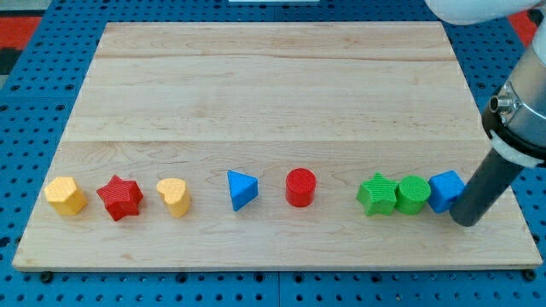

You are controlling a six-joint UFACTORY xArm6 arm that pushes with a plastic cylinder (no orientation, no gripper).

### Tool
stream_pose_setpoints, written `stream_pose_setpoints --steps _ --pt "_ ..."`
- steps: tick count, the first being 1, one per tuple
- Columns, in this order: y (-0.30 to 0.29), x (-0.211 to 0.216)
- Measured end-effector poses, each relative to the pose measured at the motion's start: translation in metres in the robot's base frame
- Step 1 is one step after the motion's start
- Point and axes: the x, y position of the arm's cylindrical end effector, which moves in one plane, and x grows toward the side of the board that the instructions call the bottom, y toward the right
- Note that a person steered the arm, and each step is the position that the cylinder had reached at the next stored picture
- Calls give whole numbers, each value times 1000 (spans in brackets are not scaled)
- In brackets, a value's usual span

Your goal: Place the arm on top of the red circle

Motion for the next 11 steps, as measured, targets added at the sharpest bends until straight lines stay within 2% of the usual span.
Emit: stream_pose_setpoints --steps 1,2,4,7,9,11 --pt "-32 30" --pt "-78 35" --pt "-144 1" --pt "-144 -97" --pt "-197 -106" --pt "-190 -78"
